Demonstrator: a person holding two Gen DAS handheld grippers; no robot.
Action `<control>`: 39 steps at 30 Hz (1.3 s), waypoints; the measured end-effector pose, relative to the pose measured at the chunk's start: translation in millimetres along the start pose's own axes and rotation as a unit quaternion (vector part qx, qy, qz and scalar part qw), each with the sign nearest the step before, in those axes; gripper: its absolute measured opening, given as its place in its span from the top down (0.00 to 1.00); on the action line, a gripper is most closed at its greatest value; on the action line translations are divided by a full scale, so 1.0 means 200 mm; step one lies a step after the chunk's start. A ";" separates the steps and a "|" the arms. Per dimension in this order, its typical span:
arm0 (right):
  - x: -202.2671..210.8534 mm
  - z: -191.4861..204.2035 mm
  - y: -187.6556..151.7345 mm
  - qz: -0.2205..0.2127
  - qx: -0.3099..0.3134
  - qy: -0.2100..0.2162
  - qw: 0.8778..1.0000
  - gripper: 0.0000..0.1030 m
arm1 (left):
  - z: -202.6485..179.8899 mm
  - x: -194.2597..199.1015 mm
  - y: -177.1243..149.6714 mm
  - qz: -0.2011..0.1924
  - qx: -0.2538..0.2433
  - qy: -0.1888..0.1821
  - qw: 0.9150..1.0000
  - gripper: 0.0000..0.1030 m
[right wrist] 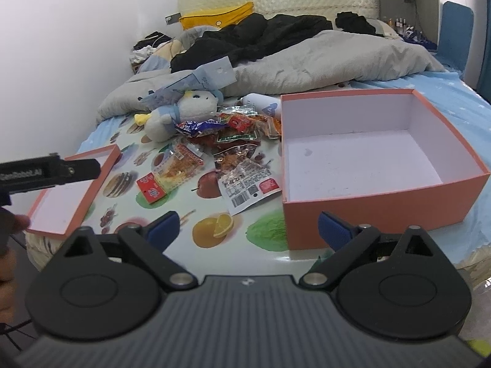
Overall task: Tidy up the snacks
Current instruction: 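Move both tools down toward the snack packets in the pile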
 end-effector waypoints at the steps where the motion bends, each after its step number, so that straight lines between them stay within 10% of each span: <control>1: -0.01 0.01 0.00 0.000 -0.001 0.005 1.000 0.06 | 0.01 -0.02 0.00 0.002 0.002 0.000 1.000 0.00; 7: -0.13 0.10 0.01 0.006 0.021 0.021 1.000 0.28 | 0.12 -0.20 0.01 0.024 0.024 -0.012 0.999 0.00; 22: -0.52 0.30 0.14 0.010 0.074 0.064 0.995 0.30 | 0.46 -0.70 0.08 0.053 0.023 -0.009 0.998 0.00; 39: -1.05 0.48 0.19 0.015 0.137 0.018 0.990 0.28 | 0.60 -1.31 0.17 0.093 -0.069 -0.074 0.991 0.01</control>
Point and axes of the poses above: each gripper's, at about its wrist camera, not at the fingertips, and x roughly against the way its jaws point, z to its left, y to its top, the point moved 1 cm from there along -x, roughly the way its jaws point, and after that the axes turned 9 degrees about -y, right-handed, at the moved point
